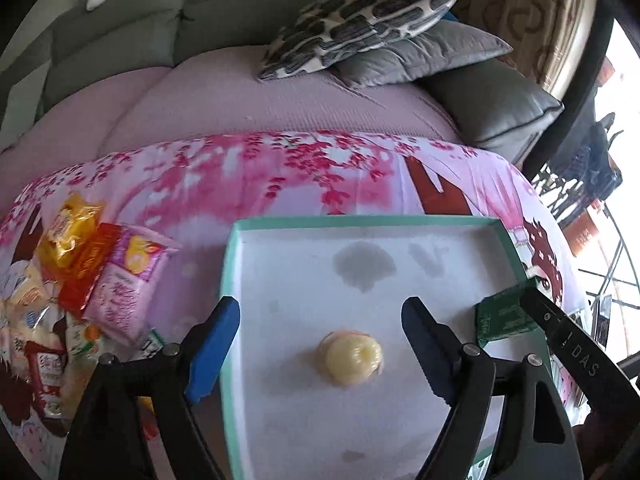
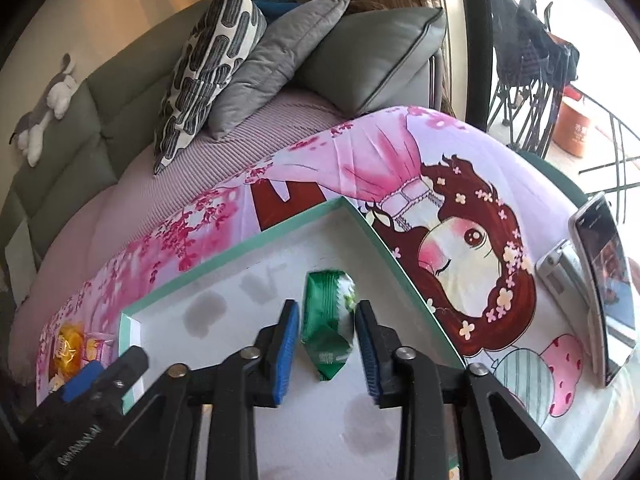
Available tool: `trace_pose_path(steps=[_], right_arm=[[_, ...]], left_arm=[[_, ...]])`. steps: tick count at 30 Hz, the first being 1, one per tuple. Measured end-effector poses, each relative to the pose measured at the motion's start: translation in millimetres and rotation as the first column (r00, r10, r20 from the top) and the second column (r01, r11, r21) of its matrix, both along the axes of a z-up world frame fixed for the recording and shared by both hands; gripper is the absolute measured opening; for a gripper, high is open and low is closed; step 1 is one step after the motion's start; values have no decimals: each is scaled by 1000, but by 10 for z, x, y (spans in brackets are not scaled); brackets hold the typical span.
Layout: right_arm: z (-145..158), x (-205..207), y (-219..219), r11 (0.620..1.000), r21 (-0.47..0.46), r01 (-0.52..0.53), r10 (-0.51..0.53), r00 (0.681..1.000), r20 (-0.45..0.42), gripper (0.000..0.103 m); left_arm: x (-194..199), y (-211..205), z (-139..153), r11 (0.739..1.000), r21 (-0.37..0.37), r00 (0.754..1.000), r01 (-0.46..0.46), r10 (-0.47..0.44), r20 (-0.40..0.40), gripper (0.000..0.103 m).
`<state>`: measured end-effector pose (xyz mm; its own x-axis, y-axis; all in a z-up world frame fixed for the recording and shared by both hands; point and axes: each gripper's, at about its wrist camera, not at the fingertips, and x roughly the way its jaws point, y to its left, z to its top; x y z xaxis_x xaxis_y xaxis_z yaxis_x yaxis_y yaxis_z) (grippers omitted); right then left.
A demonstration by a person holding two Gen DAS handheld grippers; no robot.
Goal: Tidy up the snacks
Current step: 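Open the left tool to drop the jelly cup while the right releases the green pack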
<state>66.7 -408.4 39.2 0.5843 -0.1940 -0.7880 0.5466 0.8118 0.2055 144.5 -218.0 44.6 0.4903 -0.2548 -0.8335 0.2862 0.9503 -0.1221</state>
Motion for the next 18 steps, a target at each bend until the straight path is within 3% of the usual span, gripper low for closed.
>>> trace_pose_path(steps=[1,3,6,12,15,18], right_arm=[[10,4,16,1000,0,-4,4,1000,-7,59],[23,8,47,1000,2,-8,8,1000,-10,72],[42,24,101,1000,4,-17,17,1000,-18,73],[65,80,242,998,-29,-53,51,998,-45,88],[66,93,268,997,-60,-50,46,997,-62,101],[90,74,258,997,-65,-39,36,998,-48,103]], left_arm=[[0,31,7,1000,2,1000,-9,9,0,87],[2,107,11,999,10,999,-35,35,3,93],[0,229,-14,998,12,998,-67,67,-1,94],[22,597,-69,983,-22,983,-184,183,-29,94],[18,770,-104,970,-41,970,-238,236,-58,94],[-15,903,-133,960,-41,959,-277,274,-66,94]])
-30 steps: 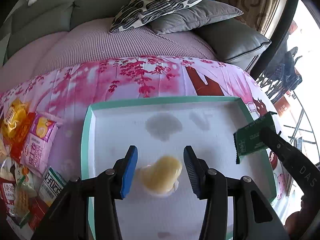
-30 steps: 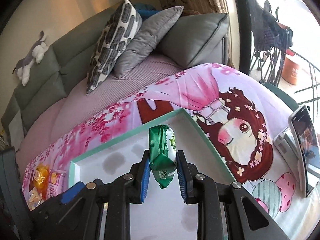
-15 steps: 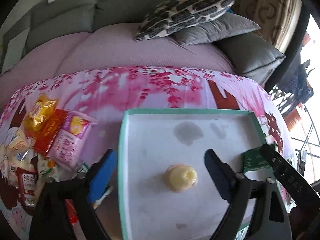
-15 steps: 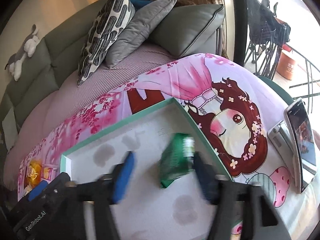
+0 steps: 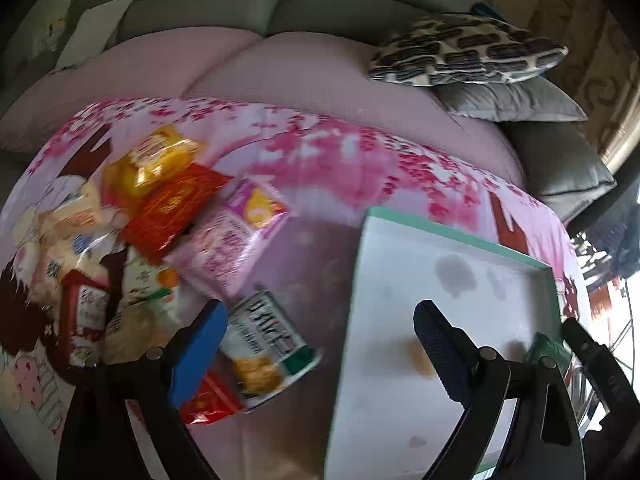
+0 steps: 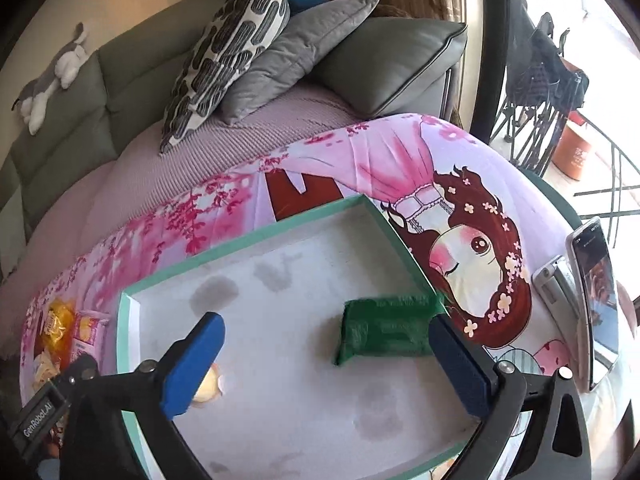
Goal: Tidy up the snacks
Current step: 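Open the left tool to drop the jelly cup while the right releases the green pack, then move both tools back toward the snack pile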
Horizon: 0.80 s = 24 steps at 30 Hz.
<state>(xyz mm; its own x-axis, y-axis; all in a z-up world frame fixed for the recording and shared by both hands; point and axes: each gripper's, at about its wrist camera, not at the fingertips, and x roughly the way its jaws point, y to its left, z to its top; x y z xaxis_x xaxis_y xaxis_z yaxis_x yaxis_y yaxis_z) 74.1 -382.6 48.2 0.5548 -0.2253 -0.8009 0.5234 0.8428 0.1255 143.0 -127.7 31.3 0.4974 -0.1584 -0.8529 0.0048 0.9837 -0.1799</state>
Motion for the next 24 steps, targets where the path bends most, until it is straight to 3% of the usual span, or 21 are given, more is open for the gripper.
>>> trace_pose_path(steps=[12,16,24], right_arm=[[48,20,107,998,53,-32,31,999,24,103],[60,45,203,996,62,-69,67,997,32,103],[89,127,515,985,81,-151,148,988,48,103]], left_arm=[[-97,270,50,991,67,993,-115,113,44,95],[-121,401,42,983,88,986,-162,159,47,101],[-198,744,46,963,71,965,-261,258,44,103]])
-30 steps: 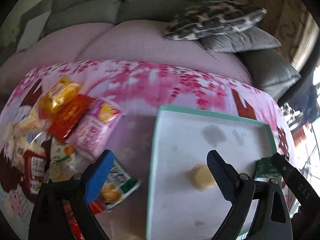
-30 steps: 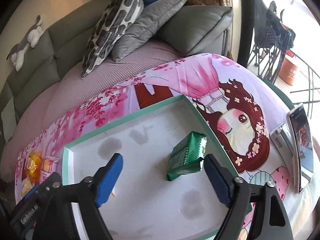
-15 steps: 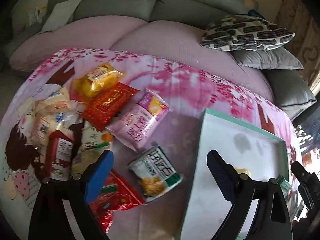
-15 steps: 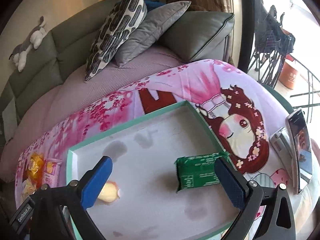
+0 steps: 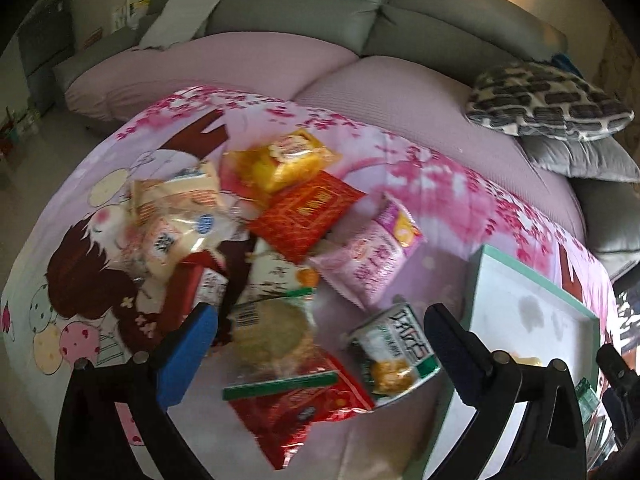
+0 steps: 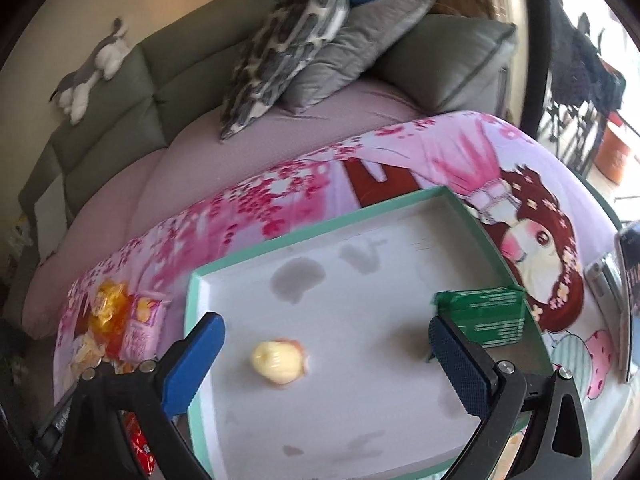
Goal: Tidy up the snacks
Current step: 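Move both tools back toward the snack pile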
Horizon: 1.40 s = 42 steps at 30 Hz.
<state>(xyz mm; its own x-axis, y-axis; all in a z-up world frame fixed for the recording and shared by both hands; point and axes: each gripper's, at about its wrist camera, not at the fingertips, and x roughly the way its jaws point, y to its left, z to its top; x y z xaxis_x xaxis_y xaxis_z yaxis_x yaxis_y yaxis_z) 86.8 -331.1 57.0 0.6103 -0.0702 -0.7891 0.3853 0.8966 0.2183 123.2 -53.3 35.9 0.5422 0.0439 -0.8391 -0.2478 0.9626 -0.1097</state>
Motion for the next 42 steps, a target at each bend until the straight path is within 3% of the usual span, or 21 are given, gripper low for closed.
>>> trace_pose_path(steps=[5,10,17,29,38,42], right_arm=[[4,57,304,996,-23,-86,85,996,-12,103],[53,42,593,989,3,-147,147,989,13,103],[57,22,1020,971,5,-241,241,970,16,103],[-70,-9,1430,944,-27,-329,328,944,-21,103],[-36,-54,1521,941,-45,-334,336,942,21,103],[-88,-43,1453,947,-1,-322,322,946,27,103]], left_arm=[[-48,210,7,999,11,999,-43,43,-10,103],[-87,404,35,994,88,998,-66,67,-10,103],[-152,688,95,990,117,997,-79,79,7,103],[-213,1103,102,992,21,991,-128,128,25,103],[-202,1179,-25,995,-10,995,-103,103,7,103],[-174,1192,-105,995,-46,996,-94,93,-9,103]])
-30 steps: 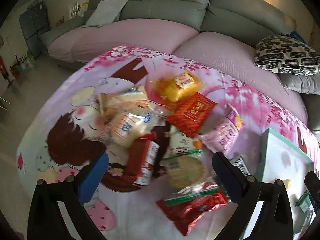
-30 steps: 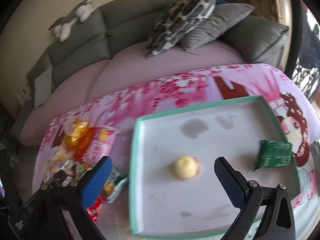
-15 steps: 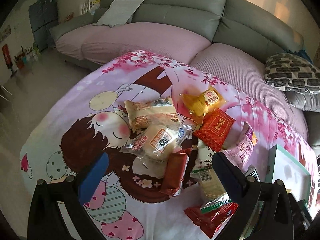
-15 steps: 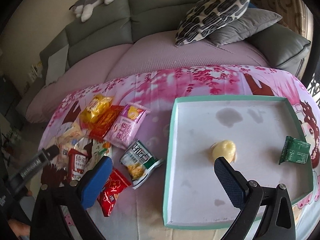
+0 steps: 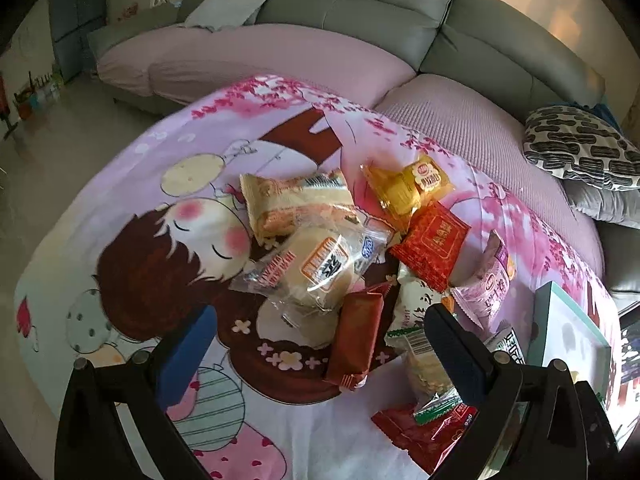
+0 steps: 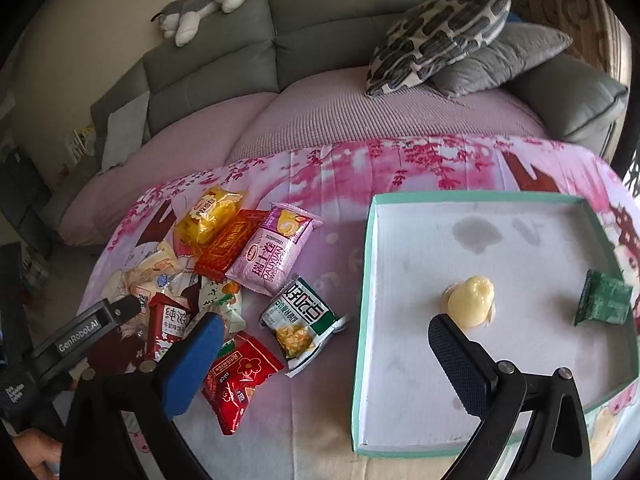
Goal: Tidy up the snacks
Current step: 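Move both tools back toward the snack pile, then grasp a red wafer bar with the left tool while the right grasps a round biscuit pack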
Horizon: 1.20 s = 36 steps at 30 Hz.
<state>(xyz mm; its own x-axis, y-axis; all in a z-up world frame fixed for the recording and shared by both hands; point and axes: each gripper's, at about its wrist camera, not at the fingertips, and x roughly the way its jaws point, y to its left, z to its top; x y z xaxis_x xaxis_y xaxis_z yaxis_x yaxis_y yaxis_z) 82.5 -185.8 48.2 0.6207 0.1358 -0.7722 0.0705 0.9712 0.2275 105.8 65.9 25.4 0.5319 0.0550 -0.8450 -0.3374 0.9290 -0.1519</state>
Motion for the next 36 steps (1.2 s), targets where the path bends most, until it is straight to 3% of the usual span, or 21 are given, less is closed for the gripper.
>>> trace_pose_path(steps=[9,13,18,26,29,36], right_arm=[[-110,37,15,999,51,-10,11,1000,-18,103],[-120,42,170,997,25,-68,68,998,-11,102],[-215,79,340,988,76,-137,139,990,-32,95],[-272,157,822,959,-45,-281,281,960,-14,87],[-341,175,1015,938,-111,-330,329,944,-28,85],[-476,220,1171,915,-165,-369,366,929,-51,73]], left_arm=[[83,-21,-142,997,-59,997,46,-50,-58,103],[90,-4,-154,994,-93,995,59,-66,-78,103],[89,74,-169,987,-151,995,54,-65,-73,103],[108,182,-207,984,-173,996,47,-60,-71,101],[130,157,-258,979,-191,993,67,-84,-83,89],[159,117,-323,970,-226,988,94,-119,-100,65]])
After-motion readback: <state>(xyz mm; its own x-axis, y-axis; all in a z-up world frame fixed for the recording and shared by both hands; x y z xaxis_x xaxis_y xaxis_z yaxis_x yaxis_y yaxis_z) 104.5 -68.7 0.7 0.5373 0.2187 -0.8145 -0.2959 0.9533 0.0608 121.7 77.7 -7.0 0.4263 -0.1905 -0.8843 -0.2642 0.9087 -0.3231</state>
